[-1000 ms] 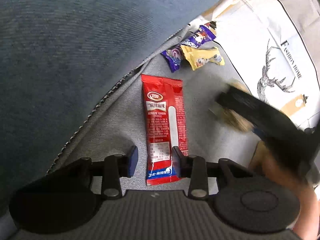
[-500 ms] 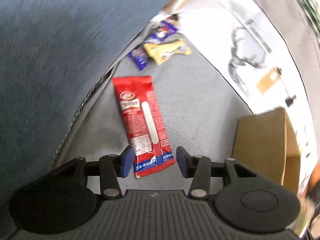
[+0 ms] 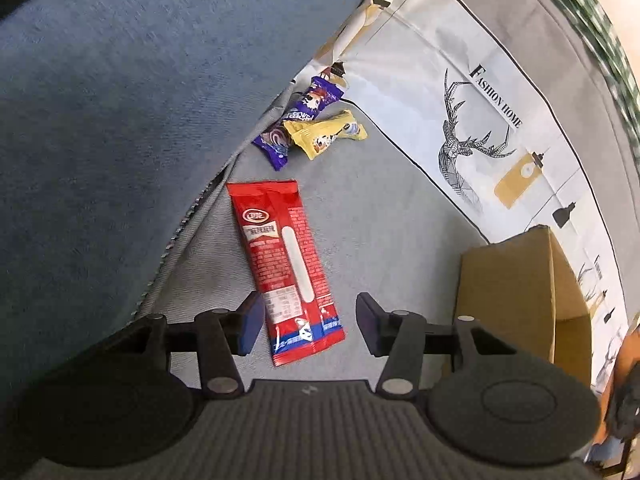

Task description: Organize snacks

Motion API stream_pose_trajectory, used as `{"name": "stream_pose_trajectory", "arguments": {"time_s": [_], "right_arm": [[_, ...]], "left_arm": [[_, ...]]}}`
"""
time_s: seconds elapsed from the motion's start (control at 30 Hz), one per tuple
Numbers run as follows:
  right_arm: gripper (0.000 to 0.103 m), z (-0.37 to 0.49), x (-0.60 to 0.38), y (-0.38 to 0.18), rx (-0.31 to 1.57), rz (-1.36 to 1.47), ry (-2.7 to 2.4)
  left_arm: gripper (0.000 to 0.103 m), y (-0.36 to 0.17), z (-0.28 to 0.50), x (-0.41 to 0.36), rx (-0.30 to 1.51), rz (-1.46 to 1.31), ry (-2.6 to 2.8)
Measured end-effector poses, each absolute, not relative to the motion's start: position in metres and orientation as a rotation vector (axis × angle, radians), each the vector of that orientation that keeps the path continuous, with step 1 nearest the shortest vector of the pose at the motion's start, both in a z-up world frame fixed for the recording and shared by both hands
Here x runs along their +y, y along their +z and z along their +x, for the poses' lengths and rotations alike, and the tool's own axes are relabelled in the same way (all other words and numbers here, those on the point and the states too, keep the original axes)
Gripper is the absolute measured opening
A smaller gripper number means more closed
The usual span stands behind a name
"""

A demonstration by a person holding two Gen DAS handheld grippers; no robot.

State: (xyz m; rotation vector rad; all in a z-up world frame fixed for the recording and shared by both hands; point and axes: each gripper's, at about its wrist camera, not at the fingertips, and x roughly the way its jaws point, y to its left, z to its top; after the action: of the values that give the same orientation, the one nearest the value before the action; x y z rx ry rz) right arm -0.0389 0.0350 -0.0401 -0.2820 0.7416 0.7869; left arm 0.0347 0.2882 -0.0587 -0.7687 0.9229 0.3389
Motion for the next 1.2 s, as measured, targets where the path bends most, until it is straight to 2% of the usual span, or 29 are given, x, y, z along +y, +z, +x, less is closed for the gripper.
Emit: {"name": "stream_pose_trajectory", "arguments": {"time_s": [0.1, 0.23, 0.43, 0.5, 0.63, 0.73, 0.9, 1.0, 1.1, 1.17, 1.2], "right_arm": [[0.082, -0.043, 0.043, -0.053, 0.753, -0.31, 0.783], [0.082, -0.041, 0.055, -0.07, 0.788, -0.326, 0.781], [0.082, -0.039, 0.064, -0.089, 0.871, -0.325, 0.743], [0.082, -0.035, 0.064, -0.095, 0.897, -0.323, 0.724], [0.082, -0.026, 0.063, -0.104, 0.942, -0.297, 0.694], [0.082, -0.022, 0.061, -0.106, 0.957, -0.282, 0.685], [0.082, -0.021, 0.059, -0.108, 0.966, -0.267, 0.689], [0.082, -0.02, 0.059, -0.106, 0.969, -0.257, 0.691], [0.082, -0.017, 0.058, -0.106, 0.979, -0.243, 0.689], [0.082, -0.015, 0.057, -0.106, 0.984, -0.244, 0.689], [0.083, -0.014, 0.058, -0.107, 0.988, -0.243, 0.69]], "left_arm": [[0.072, -0.065, 0.046, 0.283, 0.954, -0.745, 0.375], [0.08, -0.072, 0.066, 0.272, 0.985, -0.631, 0.444], [0.081, -0.093, 0.093, 0.247, 1.083, -0.416, 0.476], [0.076, -0.095, 0.097, 0.234, 1.097, -0.306, 0.465], [0.05, -0.091, 0.092, 0.225, 1.085, -0.2, 0.428], [0.036, -0.086, 0.08, 0.227, 1.081, -0.221, 0.399], [0.035, -0.065, 0.048, 0.231, 1.091, -0.305, 0.253], [0.035, -0.063, 0.029, 0.224, 1.146, -0.242, 0.182], [0.043, -0.074, 0.02, 0.219, 1.214, -0.236, 0.129], [0.051, -0.08, 0.019, 0.218, 1.233, -0.204, 0.143], [0.06, -0.083, 0.018, 0.218, 1.236, -0.199, 0.162]]}}
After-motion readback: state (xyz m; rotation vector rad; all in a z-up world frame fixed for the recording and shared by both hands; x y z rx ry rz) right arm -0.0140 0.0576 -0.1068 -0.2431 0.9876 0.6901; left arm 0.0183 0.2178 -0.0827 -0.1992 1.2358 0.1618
